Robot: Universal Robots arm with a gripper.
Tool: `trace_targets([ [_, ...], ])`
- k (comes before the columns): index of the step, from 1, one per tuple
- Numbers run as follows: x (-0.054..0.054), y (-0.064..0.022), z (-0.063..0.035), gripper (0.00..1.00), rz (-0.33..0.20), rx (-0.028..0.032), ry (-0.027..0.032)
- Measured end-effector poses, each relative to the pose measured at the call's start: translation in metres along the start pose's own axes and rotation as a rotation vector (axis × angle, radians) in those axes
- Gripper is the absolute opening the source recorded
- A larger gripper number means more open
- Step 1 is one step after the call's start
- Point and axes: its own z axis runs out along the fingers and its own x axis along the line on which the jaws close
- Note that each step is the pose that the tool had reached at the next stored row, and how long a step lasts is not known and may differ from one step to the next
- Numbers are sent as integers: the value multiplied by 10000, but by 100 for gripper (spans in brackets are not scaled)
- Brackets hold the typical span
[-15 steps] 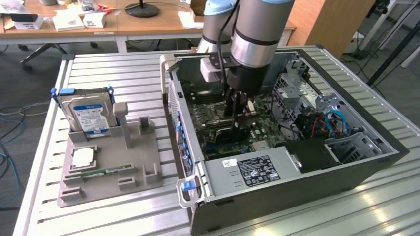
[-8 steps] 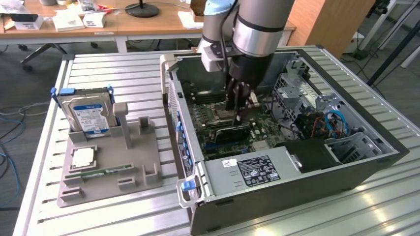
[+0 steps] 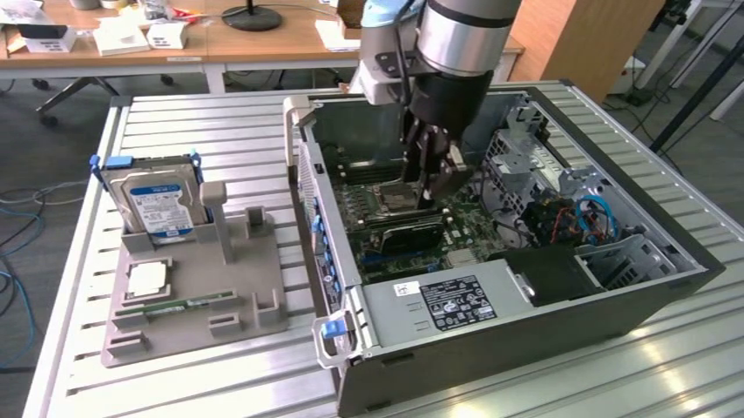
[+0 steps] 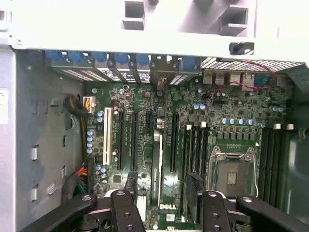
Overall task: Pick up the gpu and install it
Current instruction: 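Insert the gpu into the slot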
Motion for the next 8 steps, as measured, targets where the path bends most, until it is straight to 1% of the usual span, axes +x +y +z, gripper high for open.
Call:
trace_targets([
  [6,-2,1,-162,53,0,0,0],
  [8,-3,2,-171,53,0,1,-1],
])
